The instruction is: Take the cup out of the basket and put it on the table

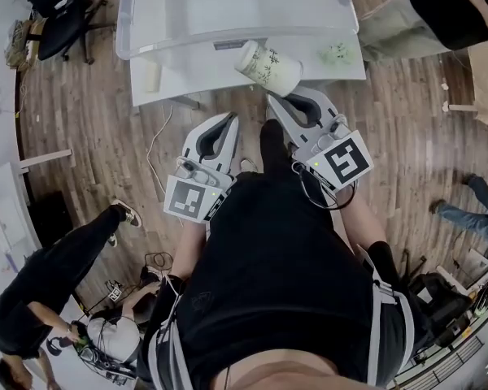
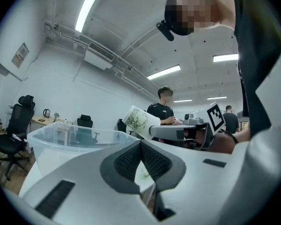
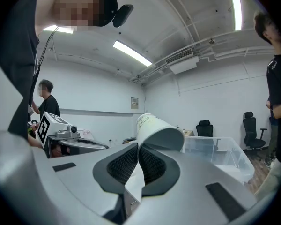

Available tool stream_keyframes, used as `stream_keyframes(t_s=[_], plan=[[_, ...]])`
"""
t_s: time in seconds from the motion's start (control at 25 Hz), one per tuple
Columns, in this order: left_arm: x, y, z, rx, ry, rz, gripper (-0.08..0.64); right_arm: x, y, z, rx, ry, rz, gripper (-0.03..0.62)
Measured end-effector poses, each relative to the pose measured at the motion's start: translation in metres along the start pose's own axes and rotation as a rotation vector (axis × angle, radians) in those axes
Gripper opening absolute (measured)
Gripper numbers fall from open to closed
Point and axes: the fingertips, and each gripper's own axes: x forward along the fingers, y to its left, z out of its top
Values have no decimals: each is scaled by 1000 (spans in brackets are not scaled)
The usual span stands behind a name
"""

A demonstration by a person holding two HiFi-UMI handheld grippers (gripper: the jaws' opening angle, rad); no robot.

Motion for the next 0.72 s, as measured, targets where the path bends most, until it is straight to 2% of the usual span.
stream_keyframes(t_s=[0.32, 0.72], plan=[[-47, -34, -2, 1, -1, -38, 18, -37, 56, -3, 11, -5, -11, 25], [-47, -56, 1, 15, -6, -26, 18, -61, 67, -4, 18, -23, 11, 25]])
